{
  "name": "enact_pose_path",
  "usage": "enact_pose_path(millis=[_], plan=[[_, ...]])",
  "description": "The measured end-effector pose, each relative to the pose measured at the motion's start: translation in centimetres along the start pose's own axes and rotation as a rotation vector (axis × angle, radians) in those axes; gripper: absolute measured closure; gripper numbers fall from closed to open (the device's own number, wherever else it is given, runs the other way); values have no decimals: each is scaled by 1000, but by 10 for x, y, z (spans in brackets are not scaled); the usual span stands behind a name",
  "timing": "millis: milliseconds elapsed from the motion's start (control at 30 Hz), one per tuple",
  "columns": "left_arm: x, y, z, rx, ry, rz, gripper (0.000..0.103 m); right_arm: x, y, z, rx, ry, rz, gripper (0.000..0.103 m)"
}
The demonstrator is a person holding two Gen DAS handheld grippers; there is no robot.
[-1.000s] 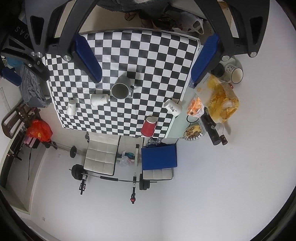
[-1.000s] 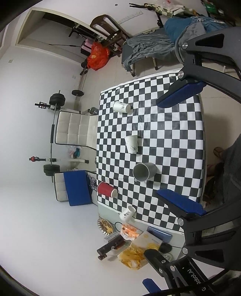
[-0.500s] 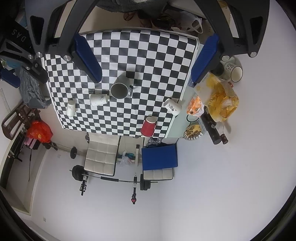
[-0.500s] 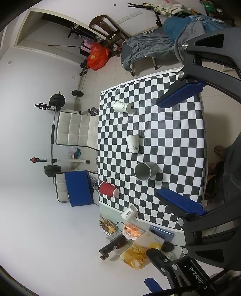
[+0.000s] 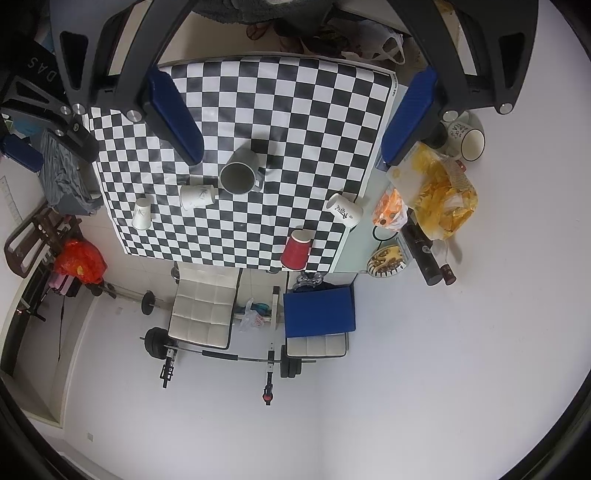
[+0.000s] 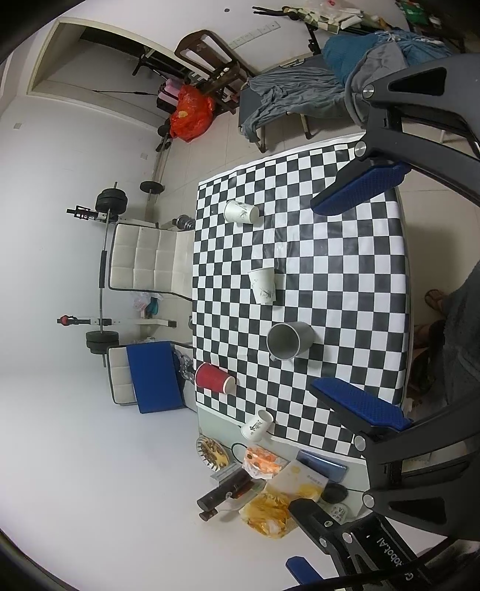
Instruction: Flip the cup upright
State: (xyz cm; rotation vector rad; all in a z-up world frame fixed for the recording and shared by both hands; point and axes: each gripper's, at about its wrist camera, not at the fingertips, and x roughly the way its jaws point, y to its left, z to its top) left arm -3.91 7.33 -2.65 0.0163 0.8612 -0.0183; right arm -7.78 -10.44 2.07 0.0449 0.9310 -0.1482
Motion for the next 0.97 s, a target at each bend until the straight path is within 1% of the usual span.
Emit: enact_pose_path(millis=[700, 967], plan=[[0, 0, 1, 2, -3, 3, 5, 1, 0, 3, -1, -2, 0, 12], [0, 6, 7, 8, -9, 10, 5, 1, 0, 4, 1, -2, -2, 12]])
